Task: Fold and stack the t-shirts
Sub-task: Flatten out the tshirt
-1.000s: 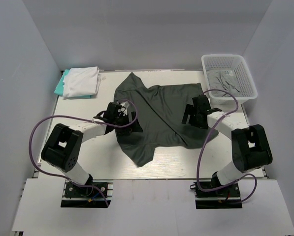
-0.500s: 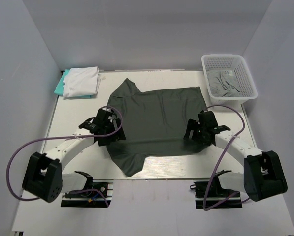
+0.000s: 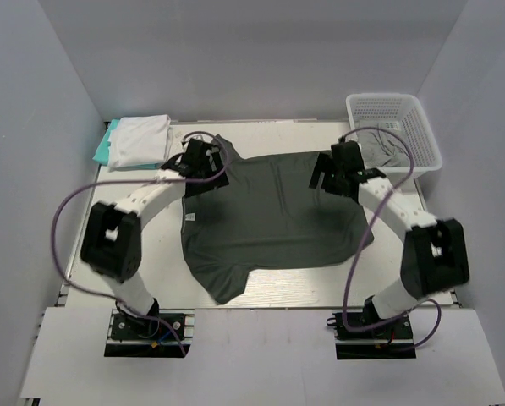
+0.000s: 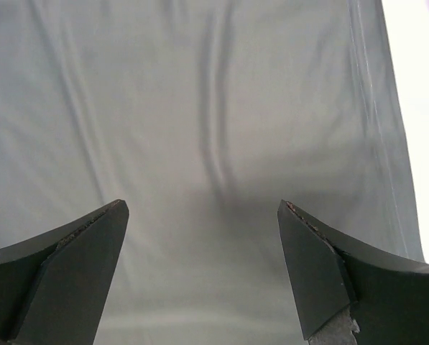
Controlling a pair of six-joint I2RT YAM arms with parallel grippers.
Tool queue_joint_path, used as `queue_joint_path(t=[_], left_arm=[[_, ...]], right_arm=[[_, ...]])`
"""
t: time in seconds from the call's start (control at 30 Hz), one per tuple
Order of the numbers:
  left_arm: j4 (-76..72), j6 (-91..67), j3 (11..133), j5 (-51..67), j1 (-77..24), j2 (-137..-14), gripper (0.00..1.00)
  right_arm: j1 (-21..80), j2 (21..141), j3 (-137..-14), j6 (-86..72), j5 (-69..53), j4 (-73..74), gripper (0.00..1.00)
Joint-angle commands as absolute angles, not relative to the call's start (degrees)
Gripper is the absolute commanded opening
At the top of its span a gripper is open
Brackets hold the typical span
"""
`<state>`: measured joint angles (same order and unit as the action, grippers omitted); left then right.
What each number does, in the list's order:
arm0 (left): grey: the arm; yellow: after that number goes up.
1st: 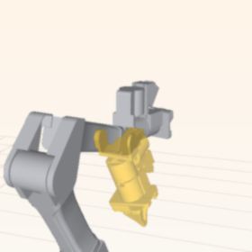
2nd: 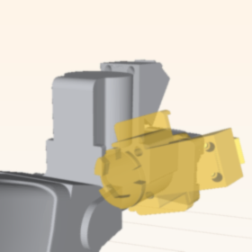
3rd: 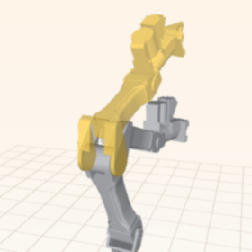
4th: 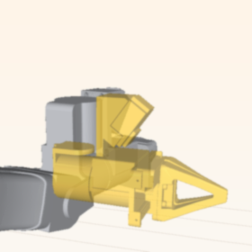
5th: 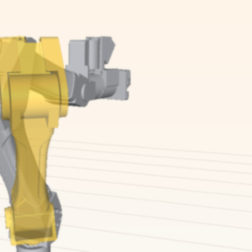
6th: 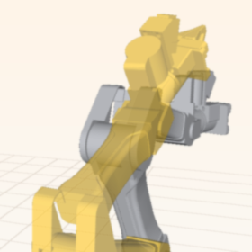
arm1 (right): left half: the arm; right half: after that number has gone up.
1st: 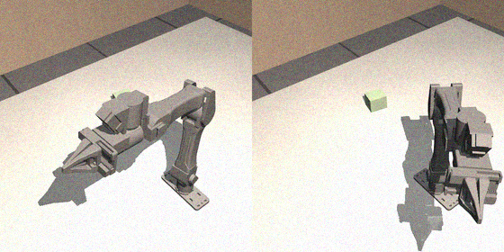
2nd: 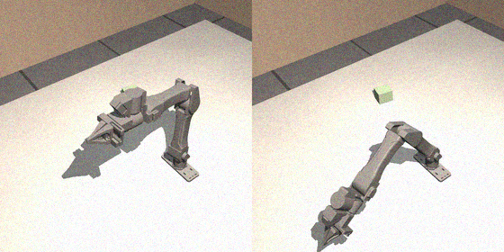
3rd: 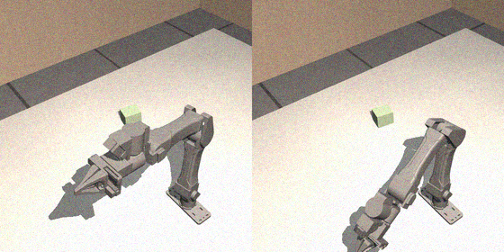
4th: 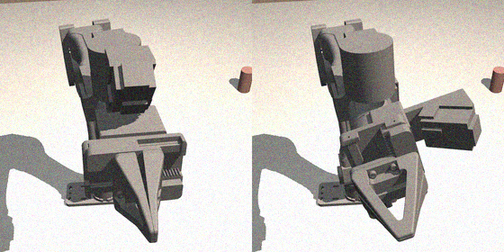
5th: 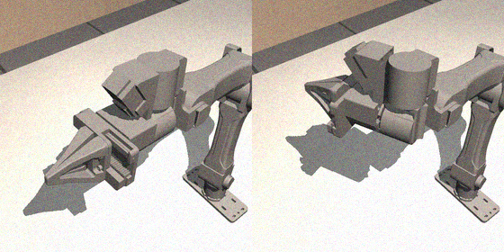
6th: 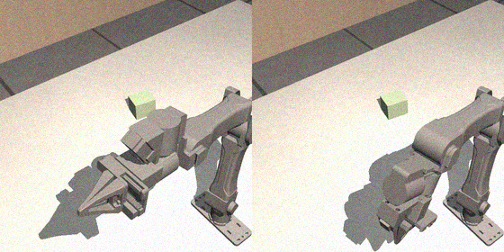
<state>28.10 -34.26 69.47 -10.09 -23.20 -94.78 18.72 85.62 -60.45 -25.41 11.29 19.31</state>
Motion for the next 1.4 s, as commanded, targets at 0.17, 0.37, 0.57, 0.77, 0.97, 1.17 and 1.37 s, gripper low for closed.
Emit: queue_joint_path(t=[0.17, 0.37, 0.57, 0.77, 0.97, 1.17, 1.37], left_arm=[[29.0, -32.7, 85.0, -9.3, -18.5, -116.9, 1.0], [30.7, -29.2, 96.7, -8.4, -15.5, -127.0, 1.0], [30.0, -25.5, 108.8, -4.8, -12.4, -136.7, 1.0], [32.1, -22.4, 119.1, -0.4, -10.4, -139.8, 1.0], [26.9, -20.7, 113.6, 3.3, -10.4, -128.5, 1.0], [27.8, -22.7, 97.9, 4.5, -11.9, -113.1, 1.0], [19.4, -30.8, 62.5, 6.9, -11.9, -86.0, 1.0]], right_arm=[[15.6, 104.7, -75.8, -24.2, 11.9, 22.1, 0.9], [14.6, 112.1, -81.5, -21.8, 10.9, 22.9, 0.9], [13.6, 121.1, -89.5, -19.5, 7.6, 24.0, 0.9], [13.5, 123.3, -97.1, -15.4, 1.7, 25.2, 0.9], [14.4, 109.7, -87.1, -14.0, -2.5, 19.7, 0.9], [14.9, 93.0, -70.6, -18.3, -5.1, 19.2, 0.9], [15.1, 75.5, -49.3, -23.5, -6.1, 23.0, 0.9]])
